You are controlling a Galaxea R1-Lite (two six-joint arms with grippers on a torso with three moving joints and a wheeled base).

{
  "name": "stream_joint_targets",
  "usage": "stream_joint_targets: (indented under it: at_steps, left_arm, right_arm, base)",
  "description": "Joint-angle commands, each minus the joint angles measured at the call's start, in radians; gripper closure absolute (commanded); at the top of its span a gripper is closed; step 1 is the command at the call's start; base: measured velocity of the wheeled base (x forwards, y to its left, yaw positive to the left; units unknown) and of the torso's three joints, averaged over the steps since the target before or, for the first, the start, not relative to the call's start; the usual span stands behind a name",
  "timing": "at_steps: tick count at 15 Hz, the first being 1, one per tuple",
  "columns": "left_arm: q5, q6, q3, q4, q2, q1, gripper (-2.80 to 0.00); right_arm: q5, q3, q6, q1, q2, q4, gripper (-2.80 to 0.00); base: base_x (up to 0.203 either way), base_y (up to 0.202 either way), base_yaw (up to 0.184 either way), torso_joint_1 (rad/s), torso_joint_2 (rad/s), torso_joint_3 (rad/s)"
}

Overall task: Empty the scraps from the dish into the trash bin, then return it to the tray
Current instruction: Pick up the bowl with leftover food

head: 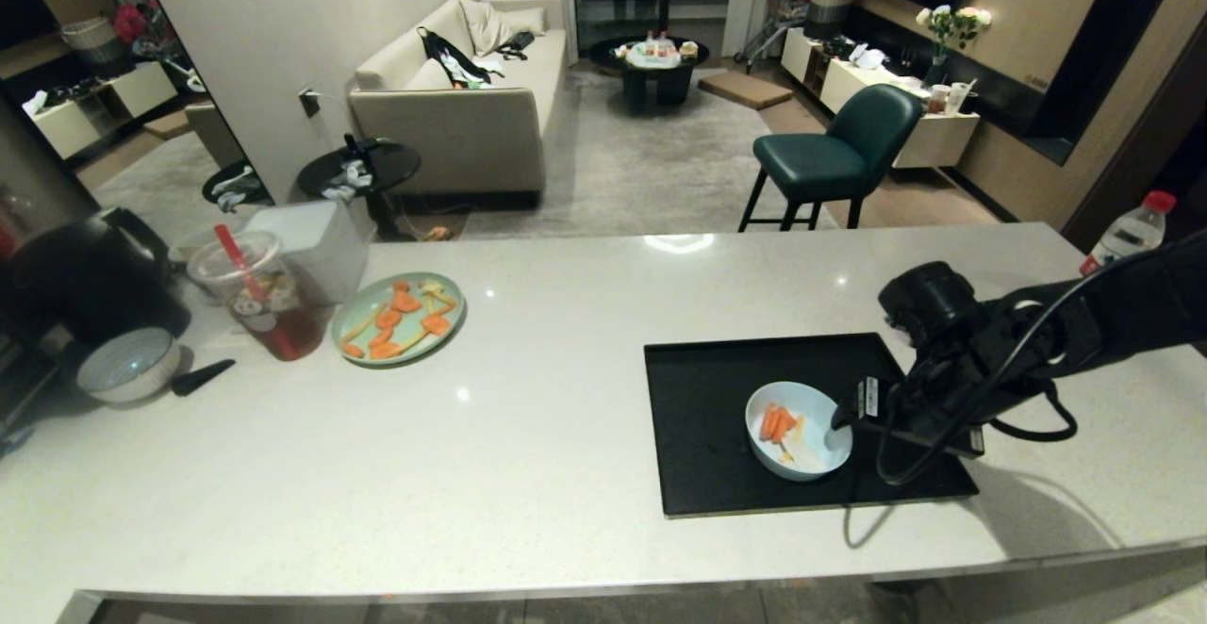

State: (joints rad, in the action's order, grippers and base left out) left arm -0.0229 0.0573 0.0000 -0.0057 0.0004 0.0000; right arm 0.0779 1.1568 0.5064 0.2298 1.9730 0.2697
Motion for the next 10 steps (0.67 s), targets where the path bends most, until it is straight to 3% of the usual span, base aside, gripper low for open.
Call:
stream_joint_targets:
  at_steps: [1, 10]
  left_arm:
    - [0.0, 0.001, 0.0, 0.0, 0.001, 0.0, 0.0]
    - [0.0, 0.001, 0.0, 0.0, 0.001, -0.001, 0.0]
  right_arm:
    - [0.002, -0.001, 0.008, 0.001, 0.025, 0.001, -2.8]
    - [0.0, 0.026, 0.053, 0.04, 0.086, -0.087, -2.8]
  base:
    - [0.0, 0.0, 0.0, 0.0, 0.0, 0.0]
    - [0.0, 0.0, 0.0, 0.0, 0.0, 0.0]
